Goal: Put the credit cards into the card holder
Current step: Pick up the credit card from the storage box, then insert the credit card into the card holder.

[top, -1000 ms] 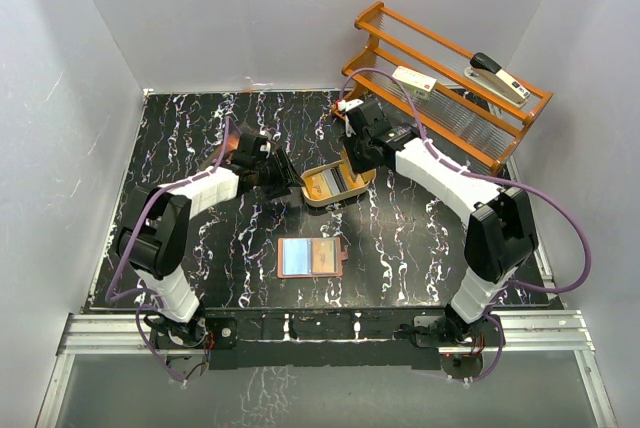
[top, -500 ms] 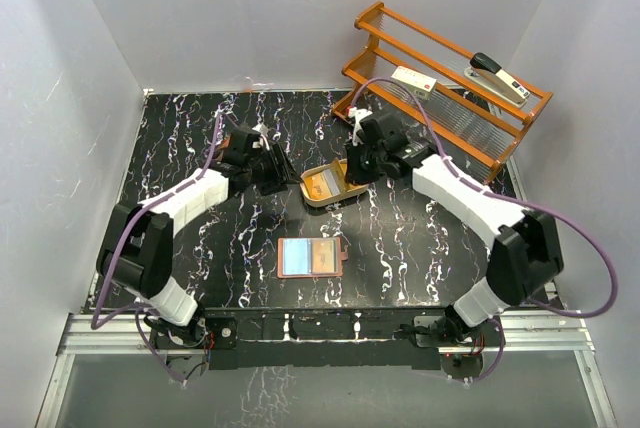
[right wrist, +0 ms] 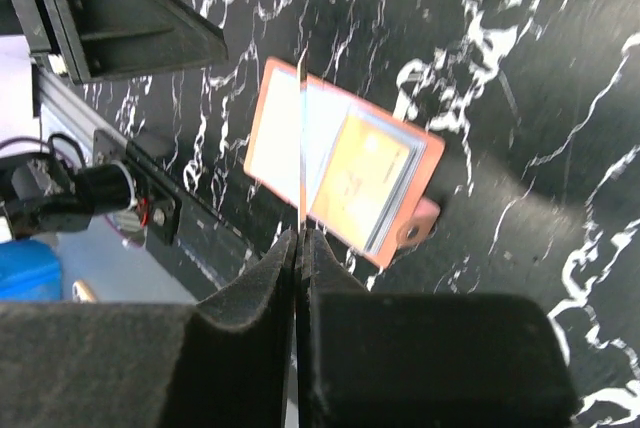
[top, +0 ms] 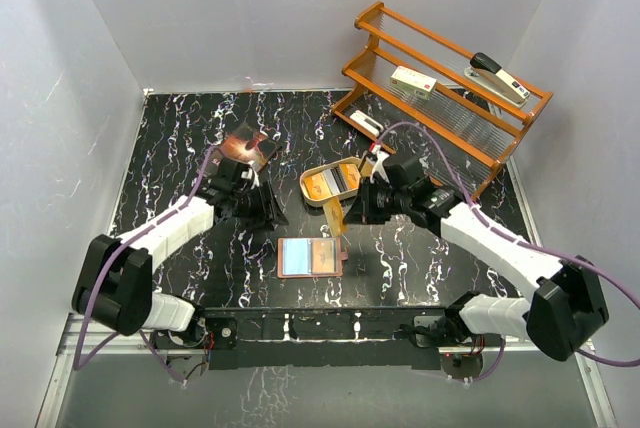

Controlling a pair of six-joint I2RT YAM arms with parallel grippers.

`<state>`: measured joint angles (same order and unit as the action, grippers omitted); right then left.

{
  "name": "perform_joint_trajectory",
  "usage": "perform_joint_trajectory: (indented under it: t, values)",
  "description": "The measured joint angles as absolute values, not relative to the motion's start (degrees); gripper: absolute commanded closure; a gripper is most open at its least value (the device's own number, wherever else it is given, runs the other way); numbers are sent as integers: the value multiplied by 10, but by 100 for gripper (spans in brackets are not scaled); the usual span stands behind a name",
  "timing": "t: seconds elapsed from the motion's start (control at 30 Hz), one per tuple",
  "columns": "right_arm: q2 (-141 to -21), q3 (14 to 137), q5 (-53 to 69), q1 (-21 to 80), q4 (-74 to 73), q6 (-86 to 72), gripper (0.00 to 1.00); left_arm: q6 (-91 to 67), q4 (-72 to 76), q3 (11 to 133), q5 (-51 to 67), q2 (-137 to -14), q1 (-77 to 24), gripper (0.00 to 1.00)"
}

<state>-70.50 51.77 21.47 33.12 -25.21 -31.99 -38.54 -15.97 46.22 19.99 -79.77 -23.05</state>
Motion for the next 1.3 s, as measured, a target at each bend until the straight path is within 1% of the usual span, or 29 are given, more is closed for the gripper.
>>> perform_joint_trajectory:
  t: [0.17, 0.27, 0.6, 0.7, 1.03, 1.3]
  values:
    - [-660, 458, 224, 357, -234, -377, 100, -386, -186, 418, 216, -758, -230, 59]
    - [-656, 439, 225, 375, -218, -401, 100, -388, -189, 398, 225, -748, -230, 61]
    - [-702, 401, 213, 451, -153, -467, 100, -414, -161, 337, 258, -742, -230, 71]
    - [-719, 387, 206, 468, -133, -484, 100, -420, -146, 323, 266, -742, -230, 72]
    - [-761, 366, 168, 472, -101, -497, 100, -435, -110, 292, 281, -745, -230, 77]
    - [-793, 361, 166, 472, -82, -498, 100, -441, -85, 276, 290, -749, -230, 82]
